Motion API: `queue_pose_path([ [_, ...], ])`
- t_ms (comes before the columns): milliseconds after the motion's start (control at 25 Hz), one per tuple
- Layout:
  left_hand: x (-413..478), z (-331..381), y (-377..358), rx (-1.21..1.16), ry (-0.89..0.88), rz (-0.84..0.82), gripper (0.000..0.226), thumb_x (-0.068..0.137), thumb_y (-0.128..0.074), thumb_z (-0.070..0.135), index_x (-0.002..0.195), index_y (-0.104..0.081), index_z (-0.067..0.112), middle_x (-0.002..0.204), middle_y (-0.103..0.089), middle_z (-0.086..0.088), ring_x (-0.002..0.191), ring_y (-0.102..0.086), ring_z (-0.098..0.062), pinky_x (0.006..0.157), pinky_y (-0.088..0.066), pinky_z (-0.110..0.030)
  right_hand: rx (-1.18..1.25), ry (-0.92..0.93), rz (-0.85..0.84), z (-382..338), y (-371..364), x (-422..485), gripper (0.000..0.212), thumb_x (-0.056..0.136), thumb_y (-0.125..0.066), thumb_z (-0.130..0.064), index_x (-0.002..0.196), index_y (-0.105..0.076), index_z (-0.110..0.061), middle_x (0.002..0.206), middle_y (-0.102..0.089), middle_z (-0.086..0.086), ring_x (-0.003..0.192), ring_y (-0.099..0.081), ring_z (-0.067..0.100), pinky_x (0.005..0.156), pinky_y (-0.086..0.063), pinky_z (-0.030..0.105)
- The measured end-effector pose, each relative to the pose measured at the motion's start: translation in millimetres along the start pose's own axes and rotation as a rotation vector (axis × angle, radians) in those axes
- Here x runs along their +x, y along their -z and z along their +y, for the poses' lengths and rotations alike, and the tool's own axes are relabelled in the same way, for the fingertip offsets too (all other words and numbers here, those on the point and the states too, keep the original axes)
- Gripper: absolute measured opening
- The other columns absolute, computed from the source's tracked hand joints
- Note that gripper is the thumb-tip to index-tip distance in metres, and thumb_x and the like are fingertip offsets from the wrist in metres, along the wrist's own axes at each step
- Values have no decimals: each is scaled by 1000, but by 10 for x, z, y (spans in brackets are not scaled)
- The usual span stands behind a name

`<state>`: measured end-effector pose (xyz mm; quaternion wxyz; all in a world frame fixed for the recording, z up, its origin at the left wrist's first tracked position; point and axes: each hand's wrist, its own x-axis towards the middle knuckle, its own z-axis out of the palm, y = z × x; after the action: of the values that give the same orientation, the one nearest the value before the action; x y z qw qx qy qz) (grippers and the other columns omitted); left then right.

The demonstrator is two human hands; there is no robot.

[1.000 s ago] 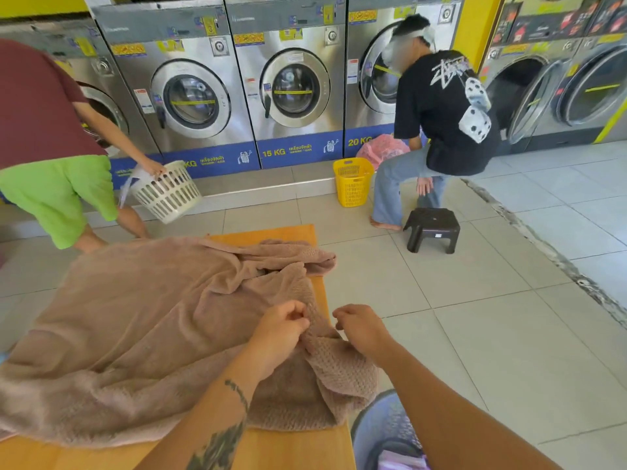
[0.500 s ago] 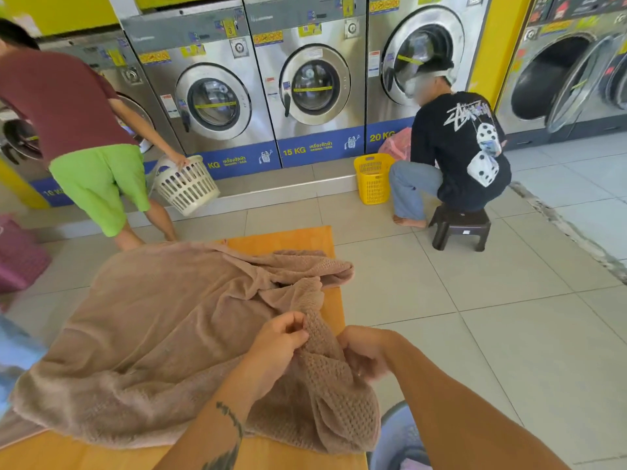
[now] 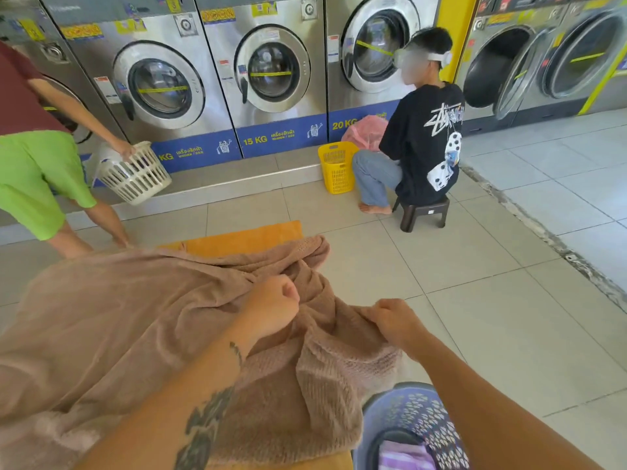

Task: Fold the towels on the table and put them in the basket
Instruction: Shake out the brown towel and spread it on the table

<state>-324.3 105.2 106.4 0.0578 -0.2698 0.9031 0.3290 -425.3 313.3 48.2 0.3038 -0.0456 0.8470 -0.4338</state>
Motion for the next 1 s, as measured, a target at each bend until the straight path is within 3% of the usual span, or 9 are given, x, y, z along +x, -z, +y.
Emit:
queue_pose_path([
  [120,573,3,90,54,-114,59,19,98,-45,23,93,-63,23,97,-65,5,90,-60,-15,73,-50,-34,-250,-60,-73,26,-61,169,15,79,-61,-22,82,-68,-10,86,-70,7,76,-60,20,63,-45,30],
  [280,1408,-145,-110,151,-210,85,22,98,-49,25,116,-60,28,124,-55,2,112,-53,-22,96,-46,-43,-357,-276,-324,-10,-274,412,45,85,-60,-37,124,-58,-13,127,-59,9,106,-59,31,76,-54,42],
  [440,1828,-283,-339,335,-206,111,45,97,-51,27,142,-43,28,142,-46,-1,131,-41,-29,105,-33,-51,-236,-94,-57,-129,-666,838,50,90,-44,-18,138,-51,-25,143,-51,4,124,-53,26,98,-48,35],
  [560,1878,-359,-334,450,-168,-14,44,89,-57,23,132,-49,26,131,-56,-2,122,-46,-31,95,-28,-49,-47,-60,20,-348,-876,1097,51,90,-41,-10,138,-52,-23,141,-54,2,128,-50,24,105,-43,35],
  [640,1881,-404,-277,388,-199,5,31,85,-57,17,115,-58,24,120,-58,0,113,-49,-30,86,-25,-45,-4,-98,-91,-427,-937,1229,44,83,-46,-9,123,-62,-14,119,-63,7,106,-58,23,86,-49,34],
  [760,2011,-336,-7,244,-222,107,21,77,-60,11,90,-56,27,102,-55,5,101,-50,-25,82,-28,-40,-298,-152,-292,-553,-838,1350,7,75,-54,-12,79,-59,-8,81,-55,7,72,-46,21,62,-36,32],
  [840,2156,-241,218,268,-253,183,19,74,-61,13,84,-54,26,96,-51,2,95,-48,-26,80,-33,-40,-362,-111,-165,-620,-702,1355,7,77,-55,-17,74,-58,-12,78,-58,4,69,-51,22,59,-39,29],
  [960,2361,-168,451,192,-342,476,13,83,-61,18,89,-50,16,100,-53,-10,94,-52,-35,74,-43,-45,-154,40,384,-663,-532,1233,8,77,-51,-18,77,-58,-13,75,-63,3,71,-60,23,58,-46,31],
  [1000,2409,-160,481,150,-359,528,21,87,-62,25,98,-49,13,108,-52,-12,97,-53,-37,75,-45,-46,-145,55,443,-636,-490,1210,8,78,-52,-19,83,-57,-15,80,-62,2,76,-59,24,62,-48,34],
])
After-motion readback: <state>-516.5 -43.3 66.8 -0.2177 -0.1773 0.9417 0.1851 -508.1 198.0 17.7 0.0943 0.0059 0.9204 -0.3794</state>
